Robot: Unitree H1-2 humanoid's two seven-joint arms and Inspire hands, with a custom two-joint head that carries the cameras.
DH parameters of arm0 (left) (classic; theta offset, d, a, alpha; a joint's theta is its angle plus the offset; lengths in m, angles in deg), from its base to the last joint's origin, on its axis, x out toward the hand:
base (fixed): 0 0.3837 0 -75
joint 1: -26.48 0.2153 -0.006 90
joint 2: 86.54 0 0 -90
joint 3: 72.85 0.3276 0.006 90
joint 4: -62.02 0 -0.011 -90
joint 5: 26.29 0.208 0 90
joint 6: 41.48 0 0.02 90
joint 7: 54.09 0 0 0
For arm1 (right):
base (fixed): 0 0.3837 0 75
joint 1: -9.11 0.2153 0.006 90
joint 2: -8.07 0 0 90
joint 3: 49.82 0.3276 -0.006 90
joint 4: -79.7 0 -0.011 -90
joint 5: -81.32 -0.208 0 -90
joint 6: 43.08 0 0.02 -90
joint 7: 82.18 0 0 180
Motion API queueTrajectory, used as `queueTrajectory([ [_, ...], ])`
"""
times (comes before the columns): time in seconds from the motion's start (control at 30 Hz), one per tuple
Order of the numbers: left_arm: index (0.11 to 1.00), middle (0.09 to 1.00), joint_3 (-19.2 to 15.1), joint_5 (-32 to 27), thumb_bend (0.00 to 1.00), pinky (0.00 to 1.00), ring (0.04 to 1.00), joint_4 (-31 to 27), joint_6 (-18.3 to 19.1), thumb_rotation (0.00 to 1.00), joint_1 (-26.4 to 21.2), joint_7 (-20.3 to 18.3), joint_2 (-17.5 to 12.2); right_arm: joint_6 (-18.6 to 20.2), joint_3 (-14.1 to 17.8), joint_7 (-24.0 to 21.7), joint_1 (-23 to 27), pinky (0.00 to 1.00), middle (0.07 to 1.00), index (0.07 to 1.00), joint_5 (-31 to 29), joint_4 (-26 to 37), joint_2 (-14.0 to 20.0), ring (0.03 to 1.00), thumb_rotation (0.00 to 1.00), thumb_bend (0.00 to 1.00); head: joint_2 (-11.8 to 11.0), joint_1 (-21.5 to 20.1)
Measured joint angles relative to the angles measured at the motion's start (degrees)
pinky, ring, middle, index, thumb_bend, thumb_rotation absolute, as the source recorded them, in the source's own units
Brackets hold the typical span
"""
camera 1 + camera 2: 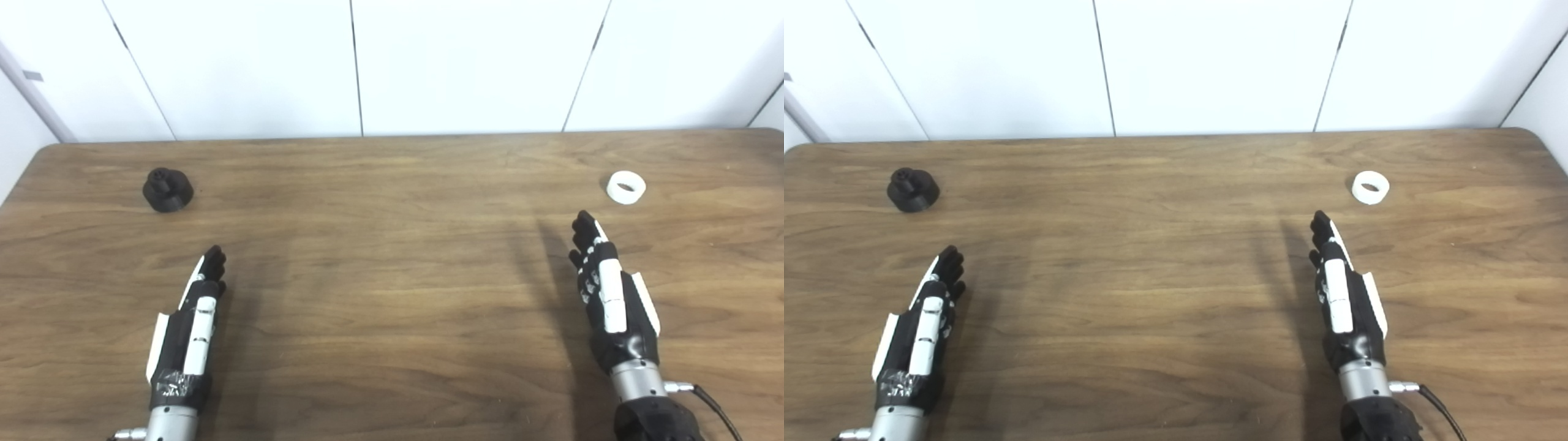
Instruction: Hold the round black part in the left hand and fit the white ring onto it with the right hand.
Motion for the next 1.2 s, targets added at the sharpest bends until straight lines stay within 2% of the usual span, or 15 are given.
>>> queueTrajectory([
  [0.43,0.967,0.970,0.0,0.1,0.39,1.00,0.987,0.0,0.0,0.86,0.0,0.0,0.0,0.0,0.0,0.0,0.0,1.00,0.971,0.958,0.0,0.0,0.0,1.000,1.00,0.52,0.0,0.1],
  [0.6,0.967,0.970,0.2,0.5,0.40,1.00,0.989,0.0,0.0,0.86,0.0,0.2,0.0,0.2,0.0,0.0,0.0,1.00,0.970,0.956,0.0,0.0,0.0,1.000,1.00,0.52,-1.4,4.2],
  [0.67,0.965,0.966,0.5,1.0,0.41,1.00,0.988,0.0,0.0,0.85,0.0,0.4,0.1,0.2,0.1,0.0,0.0,1.00,0.974,0.959,0.0,0.0,0.0,1.000,1.00,0.51,-1.5,4.5],
  [0.77,0.961,0.960,0.9,2.2,0.43,1.00,0.977,0.0,-0.3,0.84,0.0,0.9,0.2,0.2,0.5,-0.3,-0.1,1.00,0.979,0.970,-0.5,-0.1,0.1,1.000,1.00,0.49,-2.7,8.0],
  [0.9,0.951,0.954,2.1,4.7,0.49,1.00,0.969,0.4,-0.8,0.84,0.0,2.3,0.3,0.0,1.3,-1.2,-0.2,1.00,0.987,0.981,-1.3,-0.9,0.4,1.000,1.00,0.49,-6.1,14.6],
  [1.0,0.946,0.955,2.9,6.0,0.51,1.00,0.974,0.7,-1.3,0.83,0.0,3.2,0.5,-0.1,1.9,-2.1,-0.2,1.00,0.998,0.991,-2.2,-1.4,0.5,1.000,1.00,0.50,-7.2,16.3],
  [1.2,0.950,0.957,3.9,6.8,0.49,1.00,0.980,0.9,-1.7,0.80,0.0,4.1,0.7,-0.7,2.3,-3.0,-0.3,1.00,1.000,1.000,-3.1,-1.8,0.9,1.000,1.00,0.50,-7.6,16.9],
])
